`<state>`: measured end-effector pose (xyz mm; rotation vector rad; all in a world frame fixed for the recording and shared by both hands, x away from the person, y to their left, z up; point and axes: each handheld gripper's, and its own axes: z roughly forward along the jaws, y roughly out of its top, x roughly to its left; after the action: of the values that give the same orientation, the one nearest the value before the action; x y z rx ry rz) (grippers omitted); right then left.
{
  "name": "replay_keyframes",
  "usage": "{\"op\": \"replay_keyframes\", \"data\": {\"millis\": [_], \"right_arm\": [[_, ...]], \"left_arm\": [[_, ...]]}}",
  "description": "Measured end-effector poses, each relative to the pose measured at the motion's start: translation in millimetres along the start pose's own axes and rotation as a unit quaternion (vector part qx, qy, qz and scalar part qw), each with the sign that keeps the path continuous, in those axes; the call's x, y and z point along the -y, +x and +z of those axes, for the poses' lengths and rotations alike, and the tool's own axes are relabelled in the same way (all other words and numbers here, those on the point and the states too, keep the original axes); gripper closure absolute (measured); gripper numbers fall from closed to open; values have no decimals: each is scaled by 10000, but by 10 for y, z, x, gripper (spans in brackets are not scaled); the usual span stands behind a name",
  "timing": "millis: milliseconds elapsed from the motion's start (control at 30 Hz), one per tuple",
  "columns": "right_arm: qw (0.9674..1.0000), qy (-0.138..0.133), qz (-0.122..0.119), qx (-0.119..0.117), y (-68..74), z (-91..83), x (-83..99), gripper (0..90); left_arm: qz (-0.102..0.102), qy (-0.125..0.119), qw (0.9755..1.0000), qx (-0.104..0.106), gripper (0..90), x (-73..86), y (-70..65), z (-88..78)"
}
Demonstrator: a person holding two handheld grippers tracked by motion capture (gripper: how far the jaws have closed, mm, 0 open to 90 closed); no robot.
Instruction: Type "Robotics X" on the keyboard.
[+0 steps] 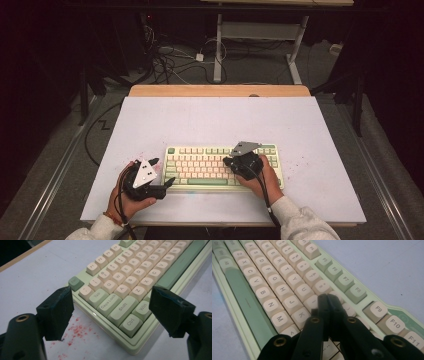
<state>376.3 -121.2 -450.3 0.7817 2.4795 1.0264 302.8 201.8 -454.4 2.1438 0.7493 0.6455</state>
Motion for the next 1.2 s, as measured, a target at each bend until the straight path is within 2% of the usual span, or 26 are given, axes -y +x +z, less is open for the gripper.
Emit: {"op": "replay_keyframes", "data": {"millis": [100, 167, 467, 967, 1200], "right_arm": [[9999, 81, 78, -54, -13, 18, 3, 900], [9999, 101, 15, -49, -11, 5, -8, 900], [9999, -131, -54, -53, 53, -83, -65, 900], [9996, -256, -90, -32, 67, -130, -85, 900], [9990, -409, -101, -140, 105, -163, -154, 900]], "left_arm": [[-3, 1, 10000, -1, 190, 1, 0, 1], [8, 10, 10000, -6, 190, 0, -1, 3], [7, 5, 10000, -9, 190, 0, 1, -1], [16, 7, 10000, -6, 190, -2, -1, 3], [7, 16, 10000, -7, 189, -5, -7, 9]]}}
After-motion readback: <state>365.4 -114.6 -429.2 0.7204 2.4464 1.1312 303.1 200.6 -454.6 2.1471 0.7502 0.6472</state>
